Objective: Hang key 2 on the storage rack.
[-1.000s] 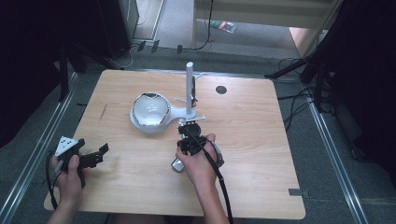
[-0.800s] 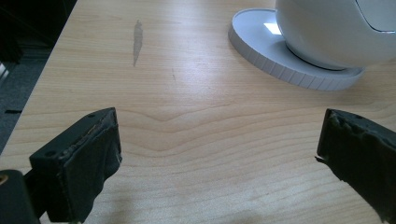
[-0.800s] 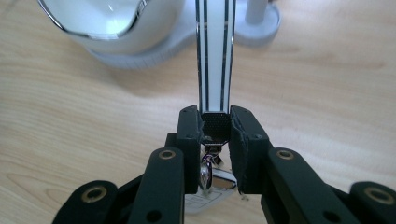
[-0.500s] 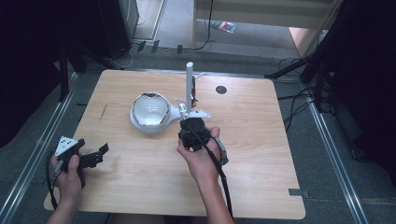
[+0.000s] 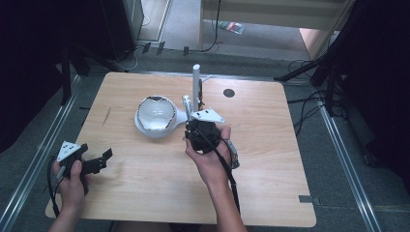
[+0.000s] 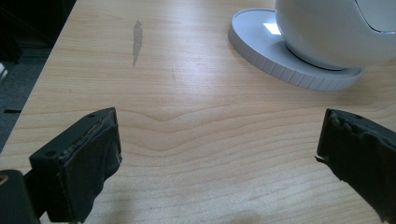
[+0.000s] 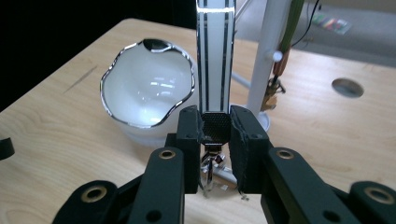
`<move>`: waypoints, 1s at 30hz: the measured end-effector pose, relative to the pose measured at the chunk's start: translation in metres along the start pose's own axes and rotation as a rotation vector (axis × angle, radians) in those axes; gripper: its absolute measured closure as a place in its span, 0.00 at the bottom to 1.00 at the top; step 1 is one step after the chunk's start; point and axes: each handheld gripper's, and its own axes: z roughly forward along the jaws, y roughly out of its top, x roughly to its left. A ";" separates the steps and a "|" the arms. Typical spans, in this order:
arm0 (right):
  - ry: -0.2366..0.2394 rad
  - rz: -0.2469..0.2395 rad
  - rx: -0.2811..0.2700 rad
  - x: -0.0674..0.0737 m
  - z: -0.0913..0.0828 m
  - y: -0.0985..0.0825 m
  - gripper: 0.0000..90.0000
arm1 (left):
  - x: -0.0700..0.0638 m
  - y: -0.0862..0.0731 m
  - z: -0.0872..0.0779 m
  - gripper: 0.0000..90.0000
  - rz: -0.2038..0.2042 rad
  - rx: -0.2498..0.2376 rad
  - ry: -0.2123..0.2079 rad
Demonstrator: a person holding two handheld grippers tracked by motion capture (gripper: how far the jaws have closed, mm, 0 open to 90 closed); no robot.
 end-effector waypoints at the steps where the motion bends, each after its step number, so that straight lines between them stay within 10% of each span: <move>1: -0.006 -0.007 -0.012 0.000 -0.001 0.001 0.84 | 0.000 0.000 0.000 0.00 0.000 0.000 0.000; 21: 0.076 -0.160 -0.146 -0.010 0.003 -0.001 0.84 | 0.000 0.000 0.000 0.00 0.003 0.003 0.001; 30: 0.125 -0.089 -0.112 -0.029 0.017 -0.009 0.84 | -0.001 0.000 0.000 0.00 0.013 0.005 0.004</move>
